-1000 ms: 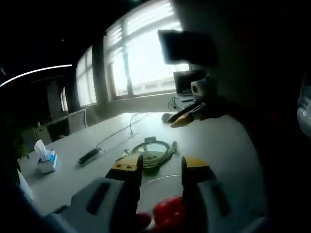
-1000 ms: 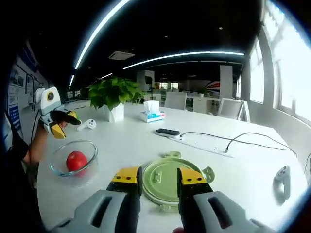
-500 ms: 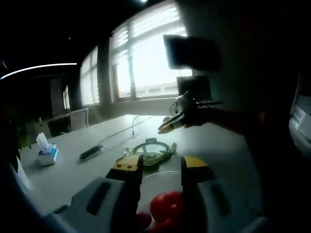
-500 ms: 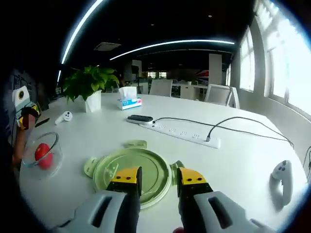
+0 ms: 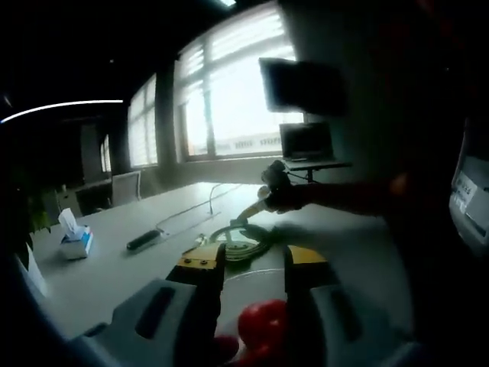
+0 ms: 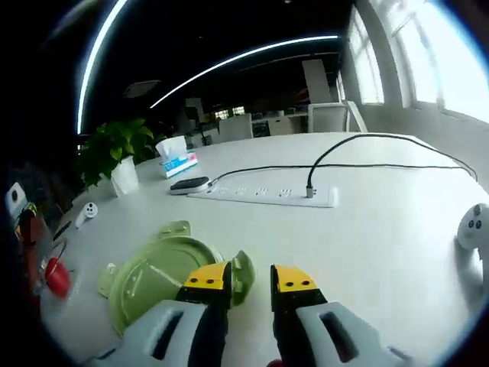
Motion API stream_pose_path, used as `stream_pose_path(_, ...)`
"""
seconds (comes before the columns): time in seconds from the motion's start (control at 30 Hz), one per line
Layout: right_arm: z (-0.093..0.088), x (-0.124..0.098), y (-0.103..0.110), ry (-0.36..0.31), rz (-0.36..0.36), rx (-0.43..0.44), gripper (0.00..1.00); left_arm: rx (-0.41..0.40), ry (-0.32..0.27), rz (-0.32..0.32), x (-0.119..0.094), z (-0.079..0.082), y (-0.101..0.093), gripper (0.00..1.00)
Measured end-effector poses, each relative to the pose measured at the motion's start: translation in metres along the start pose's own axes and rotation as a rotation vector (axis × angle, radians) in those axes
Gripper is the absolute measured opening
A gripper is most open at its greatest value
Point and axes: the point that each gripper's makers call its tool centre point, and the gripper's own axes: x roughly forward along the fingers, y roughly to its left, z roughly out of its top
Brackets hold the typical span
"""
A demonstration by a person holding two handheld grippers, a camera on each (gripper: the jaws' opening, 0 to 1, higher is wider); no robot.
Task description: Pick up the tomato from the tabletop place it into the food storage container close the lid and lock the latches
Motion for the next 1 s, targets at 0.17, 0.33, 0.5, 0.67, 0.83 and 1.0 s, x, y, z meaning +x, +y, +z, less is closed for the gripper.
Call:
stream_pose_path(0.17,-0.009,0.005,0.008,0.024,0.029,-0.004,0.17,-0.001,-0.001,-0.007,-0.001,0.001,-0.003,0.22)
stream_pose_path(0.33,-0.012,0.008,0.01,0.034,0.032,0.009,0.11,0.006,-0.008,-0.012,-0.002,0.003,-0.004,0.22)
stream_pose_path(0.5,-0.013,0.008,0.015,0.028,0.034,0.015,0.08,0.001,-0.002,0.003,-0.003,0.0,0.001,0.22)
stream_pose_path(0.67,-0.013,0.004,0.021,0.024,0.022,0.011,0.07,-0.005,0.001,0.01,-0.004,-0.001,0.004,0.22)
stream_pose_path(0.83,0.003,-0.005,0.027,-0.021,0.012,-0.005,0.05,0.002,0.015,0.019,-0.004,-0.004,0.007,0.22)
stream_pose_path(1.0,0.034,-0.022,0.038,-0.061,-0.001,-0.058,0.02,0.0,0.018,0.024,-0.004,-0.005,0.008,0.22)
